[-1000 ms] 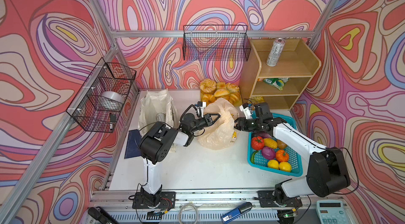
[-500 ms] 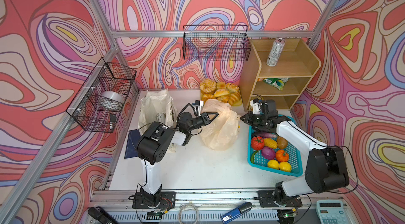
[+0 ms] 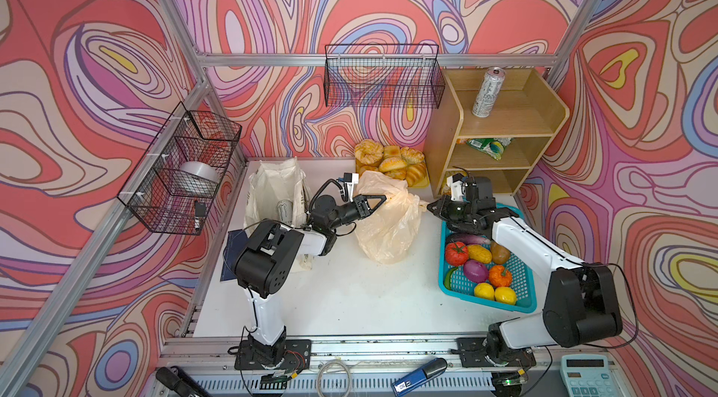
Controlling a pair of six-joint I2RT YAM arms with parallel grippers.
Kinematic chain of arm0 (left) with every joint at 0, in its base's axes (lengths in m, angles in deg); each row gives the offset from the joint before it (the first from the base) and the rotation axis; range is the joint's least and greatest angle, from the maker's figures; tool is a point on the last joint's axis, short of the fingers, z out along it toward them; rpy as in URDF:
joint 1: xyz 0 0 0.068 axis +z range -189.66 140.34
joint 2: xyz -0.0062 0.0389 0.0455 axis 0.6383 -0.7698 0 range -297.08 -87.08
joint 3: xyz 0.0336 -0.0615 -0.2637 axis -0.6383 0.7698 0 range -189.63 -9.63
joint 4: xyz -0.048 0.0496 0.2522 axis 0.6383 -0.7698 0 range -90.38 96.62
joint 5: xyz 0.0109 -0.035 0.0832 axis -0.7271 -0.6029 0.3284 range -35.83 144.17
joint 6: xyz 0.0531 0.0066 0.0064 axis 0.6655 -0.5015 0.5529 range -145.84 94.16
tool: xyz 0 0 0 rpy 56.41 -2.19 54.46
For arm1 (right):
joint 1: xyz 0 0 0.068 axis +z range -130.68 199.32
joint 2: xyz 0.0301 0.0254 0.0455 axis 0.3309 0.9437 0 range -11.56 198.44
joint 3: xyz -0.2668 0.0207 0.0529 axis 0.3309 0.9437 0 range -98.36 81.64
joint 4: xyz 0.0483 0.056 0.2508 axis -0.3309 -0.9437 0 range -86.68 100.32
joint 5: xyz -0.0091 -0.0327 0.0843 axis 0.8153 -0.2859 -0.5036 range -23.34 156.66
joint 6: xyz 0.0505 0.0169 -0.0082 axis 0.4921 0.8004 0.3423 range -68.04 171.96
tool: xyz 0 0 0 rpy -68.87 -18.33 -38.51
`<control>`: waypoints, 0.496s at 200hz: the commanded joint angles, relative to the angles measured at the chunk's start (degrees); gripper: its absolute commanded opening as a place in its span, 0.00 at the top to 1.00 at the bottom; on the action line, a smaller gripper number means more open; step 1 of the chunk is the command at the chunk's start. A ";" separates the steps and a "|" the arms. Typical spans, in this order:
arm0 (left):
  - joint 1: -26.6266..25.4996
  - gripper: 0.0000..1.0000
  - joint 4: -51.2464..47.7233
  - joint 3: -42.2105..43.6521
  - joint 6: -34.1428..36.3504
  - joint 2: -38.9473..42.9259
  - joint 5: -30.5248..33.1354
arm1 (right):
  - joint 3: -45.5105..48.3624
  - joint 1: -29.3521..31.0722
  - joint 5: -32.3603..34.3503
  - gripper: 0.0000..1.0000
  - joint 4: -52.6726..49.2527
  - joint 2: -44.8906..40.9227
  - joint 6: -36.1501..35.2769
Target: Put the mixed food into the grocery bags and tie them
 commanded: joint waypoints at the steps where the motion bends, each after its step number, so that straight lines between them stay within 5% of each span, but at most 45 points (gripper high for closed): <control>1: -1.34 1.00 4.09 -3.86 -2.04 -1.53 0.03 | -3.46 5.45 3.43 1.00 -0.97 2.10 -1.12; 32: -1.80 1.00 4.22 -4.10 -2.44 -0.67 0.22 | -2.56 5.50 9.24 1.00 -1.57 3.08 -0.55; 71: 0.10 1.00 4.31 -2.15 -2.77 3.03 1.16 | 2.19 -6.18 12.85 1.00 -3.63 0.78 3.52; 99: 0.82 1.00 4.27 -1.84 -2.67 4.07 1.20 | 3.15 -7.57 12.75 1.00 -4.46 -1.29 3.43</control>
